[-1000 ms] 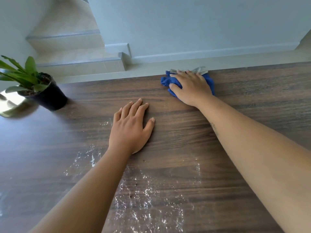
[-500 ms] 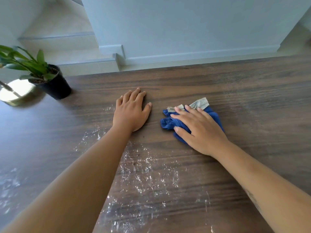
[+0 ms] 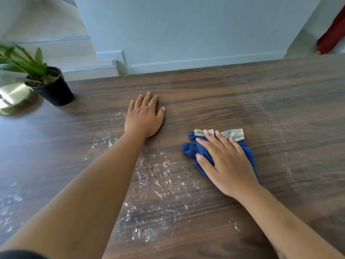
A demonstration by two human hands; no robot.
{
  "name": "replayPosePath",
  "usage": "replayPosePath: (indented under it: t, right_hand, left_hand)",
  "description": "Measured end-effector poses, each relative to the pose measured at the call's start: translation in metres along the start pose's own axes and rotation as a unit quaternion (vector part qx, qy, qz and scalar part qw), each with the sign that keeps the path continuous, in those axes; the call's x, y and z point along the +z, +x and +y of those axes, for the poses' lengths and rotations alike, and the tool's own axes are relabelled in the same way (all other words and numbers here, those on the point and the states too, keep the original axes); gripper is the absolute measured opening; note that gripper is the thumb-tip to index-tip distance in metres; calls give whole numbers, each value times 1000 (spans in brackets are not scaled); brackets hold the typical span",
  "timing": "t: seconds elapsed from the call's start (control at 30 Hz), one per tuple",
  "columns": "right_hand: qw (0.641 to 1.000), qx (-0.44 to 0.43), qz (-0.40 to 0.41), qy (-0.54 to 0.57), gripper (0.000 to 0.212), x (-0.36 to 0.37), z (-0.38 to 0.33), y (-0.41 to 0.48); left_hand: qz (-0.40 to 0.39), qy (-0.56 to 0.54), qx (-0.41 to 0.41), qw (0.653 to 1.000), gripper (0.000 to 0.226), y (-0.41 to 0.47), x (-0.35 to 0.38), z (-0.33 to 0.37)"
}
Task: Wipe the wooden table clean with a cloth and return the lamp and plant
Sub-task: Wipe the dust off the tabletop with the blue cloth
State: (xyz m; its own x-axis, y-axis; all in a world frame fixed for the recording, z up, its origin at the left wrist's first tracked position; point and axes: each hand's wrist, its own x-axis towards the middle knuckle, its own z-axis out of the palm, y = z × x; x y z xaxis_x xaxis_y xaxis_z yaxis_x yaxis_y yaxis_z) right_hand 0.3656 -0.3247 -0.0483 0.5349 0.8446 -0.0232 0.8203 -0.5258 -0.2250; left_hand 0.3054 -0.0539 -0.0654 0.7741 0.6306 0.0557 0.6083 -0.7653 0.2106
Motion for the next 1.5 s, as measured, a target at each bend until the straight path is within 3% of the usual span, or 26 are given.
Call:
replayPosePath:
  t: [0.43,0.7,0.87,1.0,1.27,1.5]
  right_hand:
    - [999,19,36,-2,54,6,21,234]
    - [997,-72,18,8,50,6,-7,328]
    - [989,-150,-12,11,51,4,-1,302]
    - [987,-162,-10,17,53,2,0,251]
    - [992,-126,-26,20,50,-1,3,117]
    - [999,-40,-8,-13,61,8,-21,0]
  left_hand:
    - [40,3,-12,999,58,2,3,3]
    - [57,3,-20,998,53,2,6,3]
    - [47,-4,-23,999,53,3,6,2]
    - [42,-3,-18,999,53,3,4,3]
    - [17,-24,-15,999,52,1,-1,0]
    - [-7,-14,-3,1000,53,-2,-3,2]
